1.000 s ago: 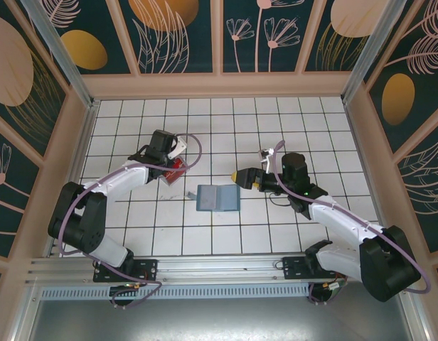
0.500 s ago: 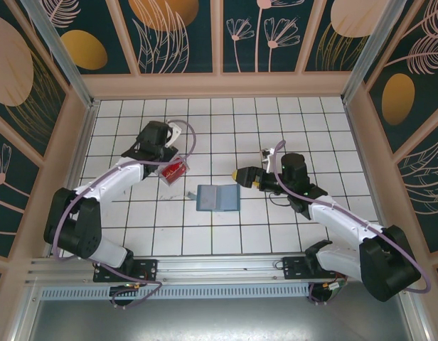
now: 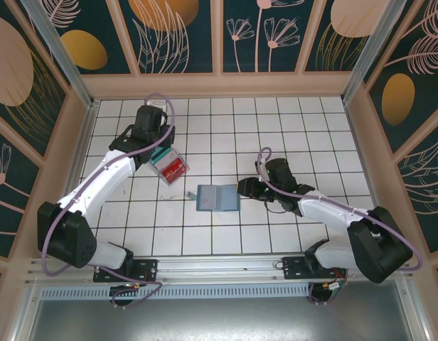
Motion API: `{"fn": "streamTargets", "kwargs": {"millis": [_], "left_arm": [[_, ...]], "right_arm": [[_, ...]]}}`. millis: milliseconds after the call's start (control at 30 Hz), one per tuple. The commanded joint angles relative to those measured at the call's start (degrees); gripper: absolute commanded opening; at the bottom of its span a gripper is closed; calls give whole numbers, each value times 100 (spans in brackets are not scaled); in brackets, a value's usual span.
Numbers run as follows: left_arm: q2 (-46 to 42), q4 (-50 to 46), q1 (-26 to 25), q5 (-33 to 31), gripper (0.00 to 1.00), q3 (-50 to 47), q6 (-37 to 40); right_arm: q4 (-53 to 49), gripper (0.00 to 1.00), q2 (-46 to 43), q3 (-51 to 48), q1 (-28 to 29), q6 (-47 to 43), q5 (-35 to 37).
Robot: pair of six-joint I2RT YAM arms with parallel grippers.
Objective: Take the credit cards out of the card holder
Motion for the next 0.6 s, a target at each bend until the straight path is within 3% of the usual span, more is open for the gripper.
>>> {"fn": "streamTargets", "kwargs": {"millis": [0, 200, 567], "left_arm": [[-427, -299, 27, 760, 55, -310, -1034], [-867, -88, 25, 1657, 52, -979, -1703], [-1374, 199, 1, 2335, 50, -1802, -2548]], "right_arm": [[-235, 36, 243, 184, 82, 77, 279], [-270, 35, 731, 269, 282, 111, 374], [-130, 30, 1440, 358, 366, 163, 365]]}}
